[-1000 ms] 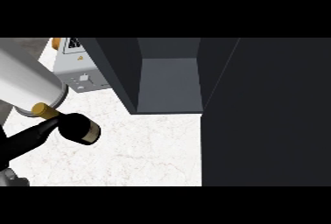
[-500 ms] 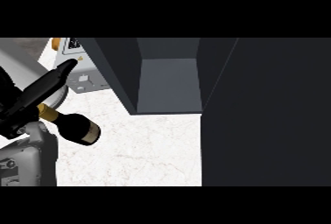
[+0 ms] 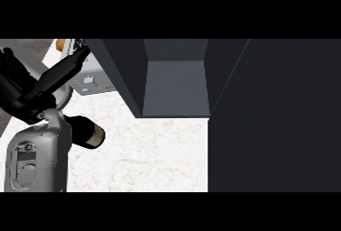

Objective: Pick up the wine, place it into the cabinet and close the cabinet

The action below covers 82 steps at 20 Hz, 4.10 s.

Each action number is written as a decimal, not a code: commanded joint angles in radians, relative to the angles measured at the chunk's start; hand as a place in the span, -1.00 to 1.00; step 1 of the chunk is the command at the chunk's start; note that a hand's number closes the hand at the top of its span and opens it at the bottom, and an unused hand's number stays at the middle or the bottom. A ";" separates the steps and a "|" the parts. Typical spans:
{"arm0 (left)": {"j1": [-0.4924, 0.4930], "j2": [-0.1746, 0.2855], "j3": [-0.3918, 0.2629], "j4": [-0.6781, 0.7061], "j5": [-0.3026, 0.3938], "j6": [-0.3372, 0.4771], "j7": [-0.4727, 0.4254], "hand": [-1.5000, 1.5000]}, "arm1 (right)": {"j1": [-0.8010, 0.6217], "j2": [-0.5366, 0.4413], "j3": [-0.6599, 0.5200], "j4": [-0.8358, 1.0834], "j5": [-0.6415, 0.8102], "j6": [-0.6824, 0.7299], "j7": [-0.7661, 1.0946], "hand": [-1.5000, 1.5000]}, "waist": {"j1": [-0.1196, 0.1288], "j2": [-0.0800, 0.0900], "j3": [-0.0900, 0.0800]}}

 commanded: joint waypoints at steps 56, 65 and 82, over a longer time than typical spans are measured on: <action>0.591 -0.026 -0.184 0.053 0.557 0.159 -0.582 -1.00 | -0.100 0.100 -0.003 -0.054 0.043 0.033 0.154 -1.00 | 0.008 0.000 -0.001; 0.536 -0.026 -0.093 0.286 0.758 0.000 -0.784 -1.00 | -0.063 0.090 -0.046 -0.069 -0.003 0.056 0.165 -1.00 | 0.004 0.000 -0.001; 0.424 -0.026 0.020 0.592 0.838 -0.188 -0.939 -1.00 | -0.131 0.097 -0.048 -0.023 0.056 0.031 0.155 -1.00 | 0.006 0.000 0.000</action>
